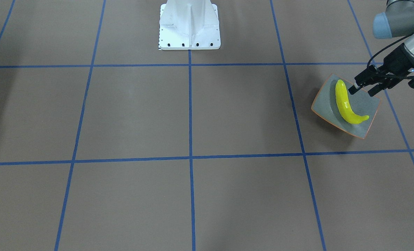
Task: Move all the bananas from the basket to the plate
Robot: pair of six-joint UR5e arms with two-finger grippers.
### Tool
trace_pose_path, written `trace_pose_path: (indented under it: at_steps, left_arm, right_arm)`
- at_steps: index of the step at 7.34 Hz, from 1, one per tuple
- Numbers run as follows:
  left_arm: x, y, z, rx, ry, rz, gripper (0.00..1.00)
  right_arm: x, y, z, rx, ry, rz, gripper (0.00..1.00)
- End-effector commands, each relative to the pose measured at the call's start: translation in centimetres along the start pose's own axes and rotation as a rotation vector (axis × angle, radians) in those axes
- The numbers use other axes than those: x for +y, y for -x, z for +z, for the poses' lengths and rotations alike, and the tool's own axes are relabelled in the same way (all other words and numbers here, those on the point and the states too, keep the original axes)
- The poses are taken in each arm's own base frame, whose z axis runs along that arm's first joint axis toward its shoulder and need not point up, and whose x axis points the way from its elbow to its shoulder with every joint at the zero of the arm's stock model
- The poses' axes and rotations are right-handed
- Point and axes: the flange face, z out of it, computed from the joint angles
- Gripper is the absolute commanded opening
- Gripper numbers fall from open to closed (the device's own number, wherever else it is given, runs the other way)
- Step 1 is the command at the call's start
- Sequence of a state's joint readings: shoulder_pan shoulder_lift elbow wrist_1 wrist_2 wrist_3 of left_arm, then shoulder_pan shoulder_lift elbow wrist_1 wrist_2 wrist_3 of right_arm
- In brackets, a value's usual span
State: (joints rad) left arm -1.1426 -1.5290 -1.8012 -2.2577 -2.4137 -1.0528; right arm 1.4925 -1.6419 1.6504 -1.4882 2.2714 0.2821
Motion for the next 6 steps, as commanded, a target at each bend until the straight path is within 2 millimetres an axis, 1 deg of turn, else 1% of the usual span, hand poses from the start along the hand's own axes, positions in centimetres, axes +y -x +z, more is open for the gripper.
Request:
trace_pose_path:
  at_steps: [1,3,4,5,6]
  left_arm:
    - [-3.0,-5.9,-0.1,0.067,-0.024,-0.094,0.99]
    - [-6.2,-14.6,-0.6,0.158,-0.038,-0.181,0.99]
    - [-6.2,-19.1,0.9,0.188,-0.008,-0.189,0.99]
    - [-5.7,-22.9,2.6,0.224,0.023,-0.166,0.99]
    - [-6.0,-26.3,3.0,0.289,0.017,-0.166,0.99]
  right_arm:
    - [-3.7,9.5,-1.8,-0.076,-0.021,-0.044,0.0]
    - [-3.8,21.6,-3.4,-0.139,-0.025,-0.052,0.0]
    - [-3.7,27.4,-4.1,-0.192,-0.003,-0.04,0.0]
    - [-2.9,32.4,-4.6,-0.222,0.008,-0.045,0.0]
    - [-2.0,37.3,-4.9,-0.247,0.014,-0.096,0.0]
